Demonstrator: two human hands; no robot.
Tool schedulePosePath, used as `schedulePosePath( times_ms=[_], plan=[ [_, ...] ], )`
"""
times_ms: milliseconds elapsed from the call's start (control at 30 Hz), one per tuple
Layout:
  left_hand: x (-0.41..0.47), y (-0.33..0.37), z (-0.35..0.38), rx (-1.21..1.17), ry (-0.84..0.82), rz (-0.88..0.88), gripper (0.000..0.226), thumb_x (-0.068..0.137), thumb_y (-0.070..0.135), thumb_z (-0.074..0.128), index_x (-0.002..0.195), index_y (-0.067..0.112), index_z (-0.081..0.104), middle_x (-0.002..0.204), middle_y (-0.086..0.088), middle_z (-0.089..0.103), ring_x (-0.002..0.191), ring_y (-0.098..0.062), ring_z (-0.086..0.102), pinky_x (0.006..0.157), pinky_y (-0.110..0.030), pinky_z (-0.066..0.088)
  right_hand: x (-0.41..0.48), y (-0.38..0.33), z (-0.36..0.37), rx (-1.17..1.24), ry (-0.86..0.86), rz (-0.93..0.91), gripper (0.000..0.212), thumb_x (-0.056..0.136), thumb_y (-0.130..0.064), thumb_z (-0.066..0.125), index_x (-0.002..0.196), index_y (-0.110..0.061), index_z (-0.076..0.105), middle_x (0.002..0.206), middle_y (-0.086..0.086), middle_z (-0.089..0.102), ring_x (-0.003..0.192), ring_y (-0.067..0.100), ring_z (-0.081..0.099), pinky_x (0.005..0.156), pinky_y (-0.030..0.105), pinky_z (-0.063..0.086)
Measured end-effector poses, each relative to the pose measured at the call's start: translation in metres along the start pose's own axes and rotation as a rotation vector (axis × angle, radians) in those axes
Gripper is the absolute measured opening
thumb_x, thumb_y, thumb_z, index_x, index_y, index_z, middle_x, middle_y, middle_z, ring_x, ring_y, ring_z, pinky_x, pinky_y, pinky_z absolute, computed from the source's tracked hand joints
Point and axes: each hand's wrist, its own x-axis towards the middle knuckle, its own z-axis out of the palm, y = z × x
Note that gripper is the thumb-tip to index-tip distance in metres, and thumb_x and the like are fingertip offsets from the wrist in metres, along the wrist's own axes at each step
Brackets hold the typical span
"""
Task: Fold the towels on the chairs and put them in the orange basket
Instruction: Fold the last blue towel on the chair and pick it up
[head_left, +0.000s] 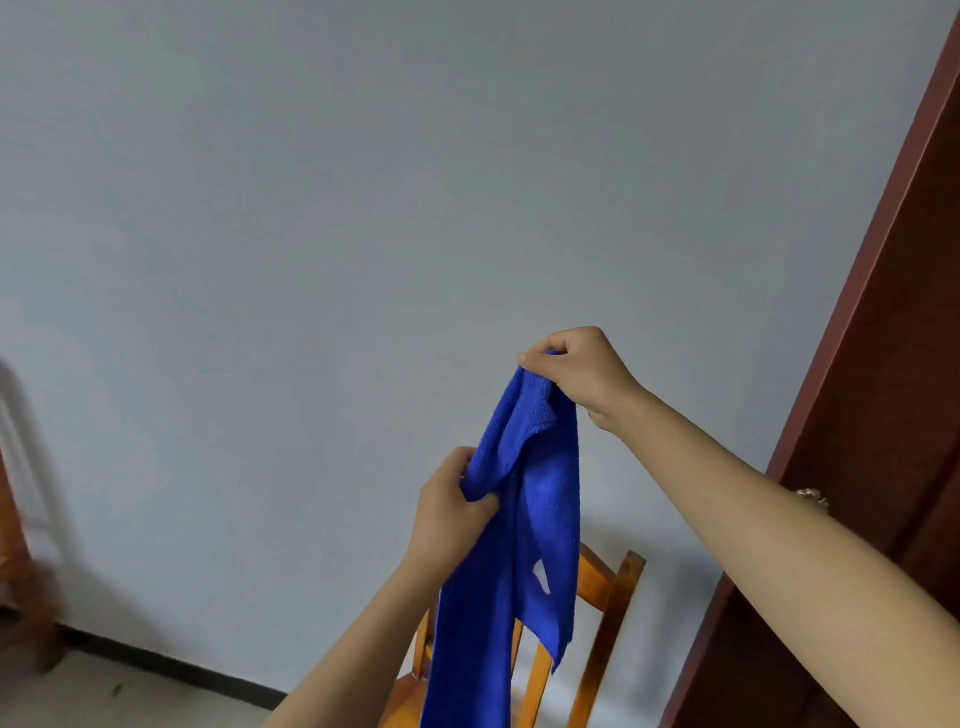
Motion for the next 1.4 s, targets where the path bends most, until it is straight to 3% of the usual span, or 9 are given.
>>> schedulePosePath(
  times_ms=[233,333,567,633,767,933,1000,1133,1400],
  plan=[
    [-0.017,-0.063,-0.037,0.047,-0.021,-0.275,0.029,0.079,-0.006,0.051,0.081,0.023,0.059,0.074,-0.003,0.062,0.067,-0.018,0.058,0.063,-0.027,0.048,0.008,0.013,-0.02,0.359,0.055,0.215,0.016,0.085,-0.006,0.063,0.069,-0.006,0.059,0.071,0.007,0.059,0.065,0.016,0.056,0.06,0.022,0.049],
    [-0.032,-0.087,-0.037,0.026,-0.059,-0.418,0.01,0.072,0.014,0.055,0.071,0.014,0.066,0.072,-0.007,0.063,0.071,-0.022,0.057,0.068,-0.033,0.046,0.009,0.015,-0.016,0.467,0.04,0.234,0.013,0.085,-0.006,0.064,0.072,-0.007,0.06,0.069,0.005,0.063,0.065,0.015,0.059,0.056,0.02,0.052],
    [-0.031,-0.087,-0.06,-0.113,0.157,-0.418,0.018,0.089,0.005,0.054,0.076,0.008,0.068,0.071,-0.004,0.065,0.064,-0.014,0.057,0.059,-0.023,0.046,0.019,0.061,-0.007,0.308,0.142,0.234,0.016,0.086,-0.01,0.061,0.07,-0.013,0.061,0.074,0.002,0.06,0.072,0.017,0.056,0.067,0.026,0.045],
    [-0.025,-0.084,-0.063,-0.06,0.117,-0.407,0.018,0.088,0.004,0.053,0.079,0.006,0.068,0.071,-0.005,0.064,0.064,-0.014,0.057,0.058,-0.022,0.046,0.013,0.093,0.013,0.125,0.079,0.282,0.007,0.087,-0.01,0.059,0.084,-0.01,0.065,0.085,0.003,0.062,0.085,0.017,0.055,0.071,0.023,0.045],
    [-0.007,-0.088,-0.052,0.119,0.072,-0.5,0.032,0.082,0.002,0.051,0.051,0.008,0.042,0.055,-0.007,0.036,0.055,-0.02,0.031,0.053,-0.027,0.026,-0.029,0.147,0.076,-0.159,-0.154,0.328,0.031,0.089,-0.015,0.057,0.119,-0.01,0.058,0.111,0.001,0.055,0.104,0.015,0.051,0.091,0.029,0.043],
    [-0.009,-0.132,-0.039,0.15,0.145,-0.817,0.021,0.081,0.0,0.052,0.06,0.002,0.052,0.058,-0.009,0.044,0.051,-0.02,0.038,0.047,-0.023,0.031,-0.12,0.204,0.163,-0.16,-0.528,0.441,0.013,0.092,-0.016,0.051,0.086,-0.013,0.062,0.114,0.005,0.062,0.11,0.018,0.055,0.087,0.028,0.042],
    [-0.015,-0.149,-0.039,0.125,0.192,-0.942,0.021,0.083,0.0,0.054,0.062,0.001,0.049,0.06,-0.01,0.044,0.056,-0.022,0.041,0.049,-0.026,0.033,-0.154,0.22,0.189,-0.133,-0.592,0.505,0.014,0.092,-0.016,0.051,0.094,-0.01,0.063,0.118,0.01,0.061,0.113,0.02,0.055,0.088,0.025,0.042],
    [-0.026,-0.172,-0.05,-0.081,0.368,-1.152,0.026,0.081,-0.008,0.055,0.062,0.002,0.041,0.063,-0.01,0.043,0.068,-0.024,0.045,0.06,-0.03,0.039,-0.204,0.237,0.228,-0.016,-0.683,0.703,0.046,0.089,-0.028,0.06,0.13,-0.014,0.046,0.131,0.006,0.053,0.118,0.02,0.052,0.084,0.022,0.041],
    [-0.031,-0.185,-0.083,-0.335,0.543,-1.294,0.017,0.084,-0.005,0.056,0.097,0.005,0.054,0.071,-0.012,0.055,0.059,-0.019,0.053,0.034,-0.023,0.047,-0.212,0.267,0.274,-0.235,-0.529,0.664,0.082,0.08,-0.047,0.066,0.143,-0.014,0.026,0.141,0.012,0.038,0.127,0.029,0.04,0.1,0.037,0.044]
  ],
)
